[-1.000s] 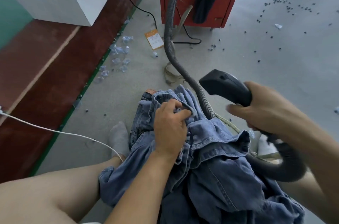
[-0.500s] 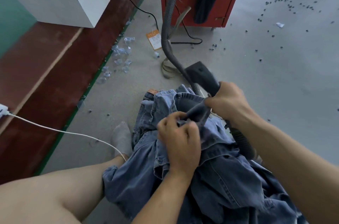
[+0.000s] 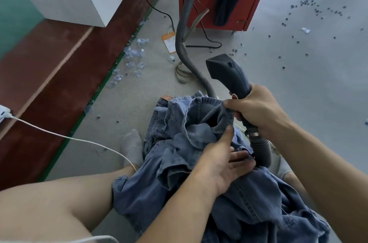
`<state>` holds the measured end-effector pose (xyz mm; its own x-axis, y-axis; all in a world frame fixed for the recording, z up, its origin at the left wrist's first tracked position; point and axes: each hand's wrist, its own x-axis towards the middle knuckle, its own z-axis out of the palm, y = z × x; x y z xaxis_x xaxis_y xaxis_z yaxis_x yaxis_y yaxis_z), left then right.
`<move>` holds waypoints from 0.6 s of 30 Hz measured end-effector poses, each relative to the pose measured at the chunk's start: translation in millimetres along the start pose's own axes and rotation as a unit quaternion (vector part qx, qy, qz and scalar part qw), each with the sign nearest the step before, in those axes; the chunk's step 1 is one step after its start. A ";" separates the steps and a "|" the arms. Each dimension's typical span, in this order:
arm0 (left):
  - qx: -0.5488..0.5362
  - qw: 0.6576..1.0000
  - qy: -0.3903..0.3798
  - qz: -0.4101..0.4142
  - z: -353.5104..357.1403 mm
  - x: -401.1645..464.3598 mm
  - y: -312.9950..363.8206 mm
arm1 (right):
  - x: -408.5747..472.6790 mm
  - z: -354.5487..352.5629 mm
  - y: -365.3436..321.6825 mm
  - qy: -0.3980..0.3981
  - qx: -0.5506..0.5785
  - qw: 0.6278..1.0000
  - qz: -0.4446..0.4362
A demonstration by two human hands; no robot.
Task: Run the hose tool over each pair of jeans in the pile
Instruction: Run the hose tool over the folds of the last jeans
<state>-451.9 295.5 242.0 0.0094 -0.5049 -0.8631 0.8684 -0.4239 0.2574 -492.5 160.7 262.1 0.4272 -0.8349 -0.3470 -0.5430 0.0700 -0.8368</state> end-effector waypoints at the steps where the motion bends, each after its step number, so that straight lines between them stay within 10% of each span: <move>1: -0.099 0.994 -0.020 -0.035 4.0 -0.7 0.9 | 0.6 -0.2 -0.7 -0.003 0.000 1.000 -0.001; 9: -0.362 0.928 0.032 0.081 -0.8 29.4 -3.4 | 2.0 0.4 2.3 0.051 -0.009 0.999 -0.004; 18: -0.390 0.892 -0.051 0.224 -18.0 30.2 8.0 | -10.6 -37.6 -6.5 -0.009 -0.162 0.984 -0.076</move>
<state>-435.7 290.4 210.1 0.4313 -0.5752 -0.6951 0.8697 0.4699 0.1509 -520.8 148.6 287.2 0.5330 -0.8121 -0.2375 -0.6718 -0.2356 -0.7023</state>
